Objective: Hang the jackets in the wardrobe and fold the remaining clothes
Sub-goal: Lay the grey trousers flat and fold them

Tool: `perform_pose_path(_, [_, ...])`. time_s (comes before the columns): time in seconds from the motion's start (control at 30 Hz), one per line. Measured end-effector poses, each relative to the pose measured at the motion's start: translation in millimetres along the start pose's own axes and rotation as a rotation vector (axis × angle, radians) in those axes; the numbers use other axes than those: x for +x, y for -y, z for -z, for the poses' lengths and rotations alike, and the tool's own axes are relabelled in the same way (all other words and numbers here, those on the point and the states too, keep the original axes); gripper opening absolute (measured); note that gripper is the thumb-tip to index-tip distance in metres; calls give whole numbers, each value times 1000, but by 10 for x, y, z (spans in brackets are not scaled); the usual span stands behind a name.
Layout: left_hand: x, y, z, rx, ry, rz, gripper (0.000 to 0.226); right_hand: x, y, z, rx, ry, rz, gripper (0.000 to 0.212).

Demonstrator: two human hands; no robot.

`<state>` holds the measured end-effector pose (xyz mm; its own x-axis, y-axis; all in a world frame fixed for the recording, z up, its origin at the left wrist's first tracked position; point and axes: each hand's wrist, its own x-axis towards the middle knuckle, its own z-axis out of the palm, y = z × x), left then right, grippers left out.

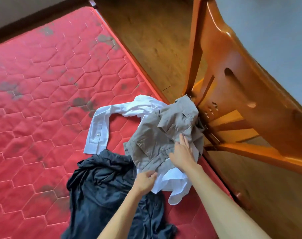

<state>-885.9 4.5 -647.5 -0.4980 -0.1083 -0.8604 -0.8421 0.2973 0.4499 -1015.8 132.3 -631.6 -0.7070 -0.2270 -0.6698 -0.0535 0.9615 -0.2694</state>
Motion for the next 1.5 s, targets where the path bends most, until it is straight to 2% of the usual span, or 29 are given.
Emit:
perform_pose_path(0.07, [21, 34, 5, -133, -39, 21, 16, 3, -53, -13, 91, -47, -9, 63])
perform_pose_path(0.1, [21, 51, 24, -215, -81, 46, 21, -10, -66, 14, 160, -79, -6, 62])
perform_pose_path(0.17, [-43, 51, 110, -360, -183, 67, 13, -59, -88, 100, 304, -157, -28, 46])
perform_pose_path(0.27, [-250, -48, 312, -510, -327, 51, 8, -215, -56, 304, 463, -259, -80, 12])
perform_pose_path(0.3, [-336, -110, 387, -555, -344, 36, 6, -292, -21, 393, 485, -267, -95, 11])
perform_pose_path(0.37, [-522, -252, 557, -600, -350, -7, 6, -463, 71, 539, 510, -217, -109, 26])
perform_pose_path(0.47, [-843, -444, 839, -677, -308, -78, 10, -699, 215, 666, 559, -97, -86, 68])
perform_pose_path(0.5, [-960, -499, 933, -713, -294, -103, 13, -778, 270, 717, 558, -75, -84, 75])
perform_pose_path(0.53, [-1085, -555, 1029, -736, -283, -127, 16, -855, 332, 772, 565, -68, -73, 69])
perform_pose_path(0.6, [-1359, -650, 1216, -780, -269, -174, 22, -1069, 484, 931, 522, -115, -51, 24])
perform_pose_path(0.63, [-1518, -695, 1310, -805, -267, -188, 24, -1180, 551, 1016, 503, -148, -46, 21])
perform_pose_path(0.77, [-2165, -741, 1668, -851, -293, -297, 28, -1653, 786, 1305, 581, -248, -66, 35])
perform_pose_path(0.83, [-2524, -719, 1848, -879, -293, -415, 28, -1921, 906, 1428, 649, -279, -50, 38])
perform_pose_path(0.93, [-3145, -654, 2108, -887, -268, -634, 25, -1923, 845, 1457, 843, -317, -33, 56])
perform_pose_path(1.0, [-3567, -579, 2299, -775, -269, -755, 33, -2068, 895, 1533, 925, -347, 25, 57])
perform_pose_path(1.07, [-3944, -473, 2503, -513, -404, -872, 46, -2799, 1274, 1786, 975, -451, 62, 53])
perform_pose_path(1.13, [-4316, -349, 2687, -257, -610, -982, 41, -3711, 1710, 2011, 936, -551, 110, 46])
perform_pose_path(1.2, [-4733, -246, 2834, -113, -810, -1052, 32, -4233, 1947, 2171, 882, -685, 165, 43])
perform_pose_path(1.23, [-4978, -189, 2909, -91, -905, -1085, 18, -4440, 2036, 2235, 877, -742, 182, 41])
perform_pose_path(1.3, [-5476, -86, 3076, -142, -1040, -1138, 19, -4771, 2202, 2357, 867, -807, 238, 38])
perform_pose_path(1.37, [-5888, 38, 3291, -220, -1070, -1144, 19, -5053, 2393, 2449, 872, -844, 319, 31])
perform_pose_path(1.43, [-6276, 125, 3479, -298, -1067, -1107, 19, -5230, 2603, 2539, 982, -930, 483, 19])
perform_pose_path(1.47, [-6453, 159, 3562, -302, -1105, -1103, 18, -5266, 2678, 2632, 1018, -779, 583, 11])
perform_pose_path(1.5, [-6635, 183, 3629, -274, -1195, -1113, 17, -5364, 2748, 2659, 954, -779, 677, 6])
